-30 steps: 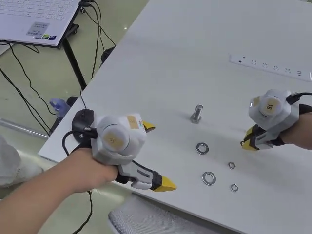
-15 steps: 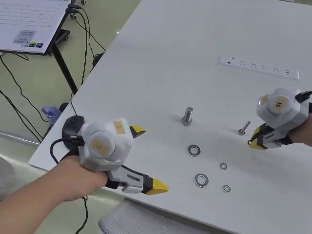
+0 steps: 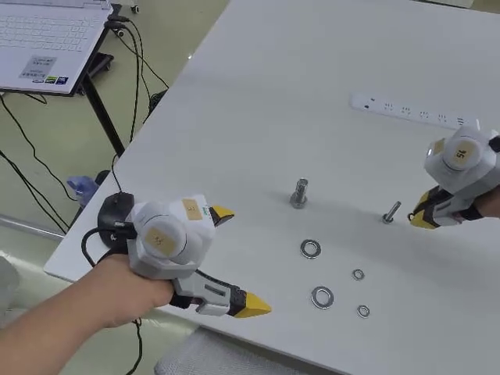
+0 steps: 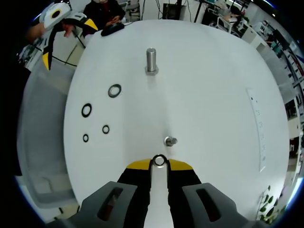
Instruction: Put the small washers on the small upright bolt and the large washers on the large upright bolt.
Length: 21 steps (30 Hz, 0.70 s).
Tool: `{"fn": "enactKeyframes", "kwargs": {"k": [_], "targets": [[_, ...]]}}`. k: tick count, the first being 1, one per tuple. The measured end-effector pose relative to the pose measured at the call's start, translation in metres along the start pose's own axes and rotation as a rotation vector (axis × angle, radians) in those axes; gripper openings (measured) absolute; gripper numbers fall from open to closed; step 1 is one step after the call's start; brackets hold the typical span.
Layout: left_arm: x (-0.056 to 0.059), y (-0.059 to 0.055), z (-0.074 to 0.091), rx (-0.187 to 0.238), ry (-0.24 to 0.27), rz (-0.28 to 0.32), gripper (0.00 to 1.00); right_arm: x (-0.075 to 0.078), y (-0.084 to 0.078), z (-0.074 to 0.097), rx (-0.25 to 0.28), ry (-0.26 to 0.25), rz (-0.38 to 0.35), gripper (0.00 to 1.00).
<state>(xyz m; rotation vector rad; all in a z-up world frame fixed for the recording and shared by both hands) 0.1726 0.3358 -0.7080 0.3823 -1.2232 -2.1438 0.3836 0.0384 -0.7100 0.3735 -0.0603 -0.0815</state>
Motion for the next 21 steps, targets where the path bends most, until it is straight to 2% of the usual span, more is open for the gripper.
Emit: {"fn": "enactKeyframes", "kwargs": {"k": [7,16,17,19,21], "targets": [[-0.004,0.000,-0.001,0.015,0.006,0.014,0.92,0.009,0.011,0.000,0.013,-0.015,0.016,0.13],[-0.002,-0.002,-0.003,0.001,-0.002,0.010,0.91,0.012,0.017,-0.007,0.011,-0.014,0.033,0.13],[-0.002,-0.002,-0.003,-0.006,-0.003,0.005,0.91,0.012,0.018,-0.008,0.010,-0.015,0.035,0.13],[0.000,-0.001,-0.003,-0.024,-0.003,-0.041,0.92,0.013,0.018,-0.009,0.007,-0.014,0.036,0.13],[0.000,0.002,-0.003,-0.009,-0.006,-0.024,0.91,0.014,0.018,-0.010,0.003,-0.014,0.039,0.13]]}}
Point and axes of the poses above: the centre of the closed fingertips' face, and the gripper's own axes: z roughly backward along the fingers, x roughly to its right, y roughly out of its top, the point moved 10 cm from there along z, roughly backward along the fingers, and after that the axes turned 6 degrees about x, right-handed, at the moved point
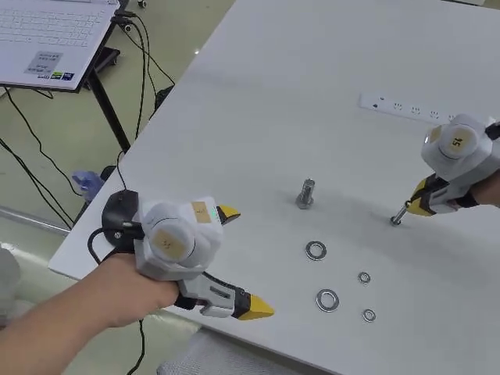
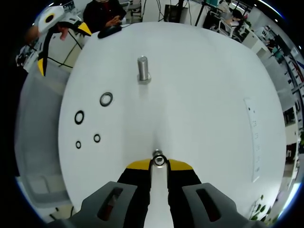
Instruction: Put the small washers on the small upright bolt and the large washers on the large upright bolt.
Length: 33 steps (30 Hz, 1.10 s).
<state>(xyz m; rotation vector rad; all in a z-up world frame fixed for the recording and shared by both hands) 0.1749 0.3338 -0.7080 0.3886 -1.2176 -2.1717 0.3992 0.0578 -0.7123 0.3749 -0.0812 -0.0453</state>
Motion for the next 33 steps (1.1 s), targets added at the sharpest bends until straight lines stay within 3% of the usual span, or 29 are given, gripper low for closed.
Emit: {"fn": "enactKeyframes", "kwargs": {"k": [33], "targets": [[-0.003,-0.003,-0.002,-0.003,-0.005,0.015,0.87,-0.001,0.000,-0.026,-0.059,0.035,0.038,0.13]]}}
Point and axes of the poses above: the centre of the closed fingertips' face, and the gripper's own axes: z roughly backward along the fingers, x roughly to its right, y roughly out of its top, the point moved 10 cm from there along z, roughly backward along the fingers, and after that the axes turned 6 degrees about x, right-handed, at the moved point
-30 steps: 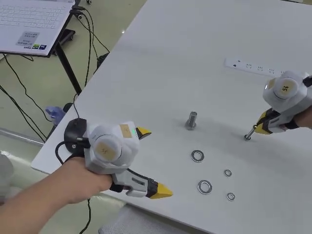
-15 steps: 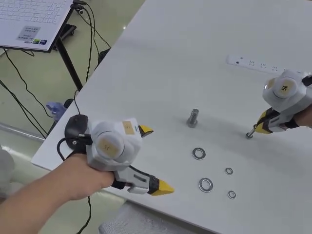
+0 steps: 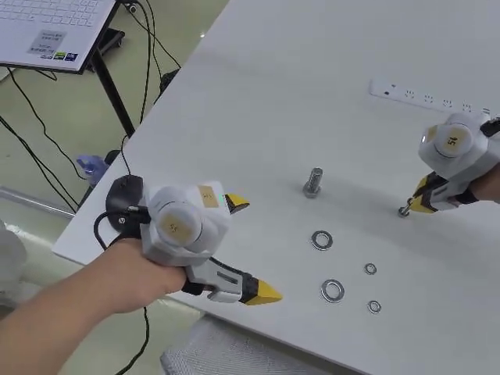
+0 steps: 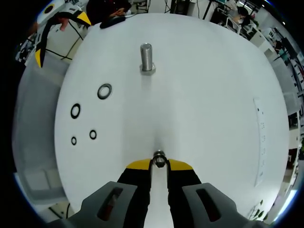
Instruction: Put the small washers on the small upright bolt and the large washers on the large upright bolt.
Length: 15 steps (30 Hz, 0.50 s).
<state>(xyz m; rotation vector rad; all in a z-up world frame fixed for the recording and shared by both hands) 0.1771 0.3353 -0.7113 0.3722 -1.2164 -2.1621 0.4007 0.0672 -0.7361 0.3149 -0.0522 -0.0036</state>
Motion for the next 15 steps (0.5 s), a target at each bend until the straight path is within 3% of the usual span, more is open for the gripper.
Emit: {"fn": "enactKeyframes", "kwargs": {"k": [15], "targets": [[0.001,-0.006,0.003,-0.014,0.000,0.014,0.85,-0.001,-0.003,-0.018,-0.022,0.019,-0.004,0.13]]}}
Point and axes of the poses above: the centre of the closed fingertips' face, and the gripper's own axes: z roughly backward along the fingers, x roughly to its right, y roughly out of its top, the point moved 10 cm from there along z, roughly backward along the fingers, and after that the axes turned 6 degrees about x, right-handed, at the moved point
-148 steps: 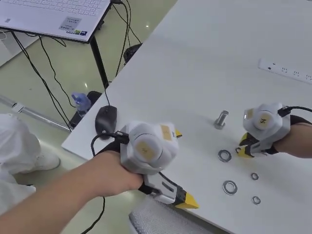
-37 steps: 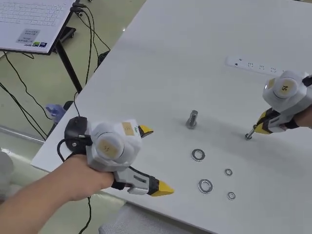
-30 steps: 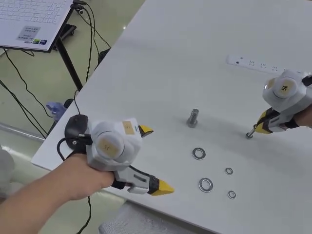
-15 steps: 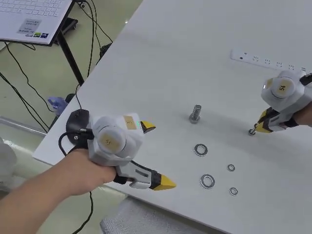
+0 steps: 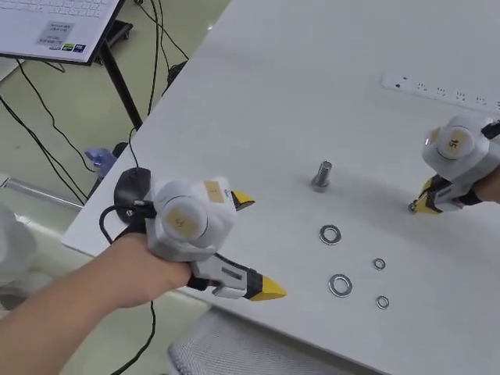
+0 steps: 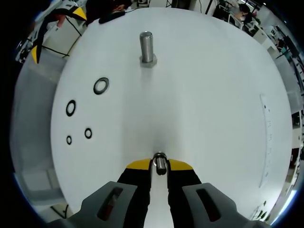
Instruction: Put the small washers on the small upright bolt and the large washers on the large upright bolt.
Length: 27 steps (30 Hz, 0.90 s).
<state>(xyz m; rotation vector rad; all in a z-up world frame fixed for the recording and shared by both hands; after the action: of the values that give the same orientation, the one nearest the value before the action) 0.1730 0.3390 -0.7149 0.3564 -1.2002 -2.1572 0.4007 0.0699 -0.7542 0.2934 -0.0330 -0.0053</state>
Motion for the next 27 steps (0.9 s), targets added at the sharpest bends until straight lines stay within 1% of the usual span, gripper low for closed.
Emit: {"fn": "enactKeyframes", "kwargs": {"k": [3,12,22,27], "targets": [[0.0004,-0.0007,0.0007,-0.003,0.000,0.002,0.84,0.0003,-0.0011,-0.0017,-0.002,0.005,-0.010,0.13],[0.0020,-0.0031,0.0018,-0.010,0.003,0.012,0.84,-0.0013,-0.0032,-0.0094,-0.006,0.003,0.004,0.13],[0.0015,0.0003,0.0016,-0.005,0.004,0.009,0.83,-0.0025,-0.0038,-0.0091,-0.003,-0.005,0.013,0.13],[0.0030,-0.0004,0.0021,-0.010,0.000,0.011,0.82,-0.0024,-0.0038,-0.0089,0.000,-0.005,0.007,0.13]]}}
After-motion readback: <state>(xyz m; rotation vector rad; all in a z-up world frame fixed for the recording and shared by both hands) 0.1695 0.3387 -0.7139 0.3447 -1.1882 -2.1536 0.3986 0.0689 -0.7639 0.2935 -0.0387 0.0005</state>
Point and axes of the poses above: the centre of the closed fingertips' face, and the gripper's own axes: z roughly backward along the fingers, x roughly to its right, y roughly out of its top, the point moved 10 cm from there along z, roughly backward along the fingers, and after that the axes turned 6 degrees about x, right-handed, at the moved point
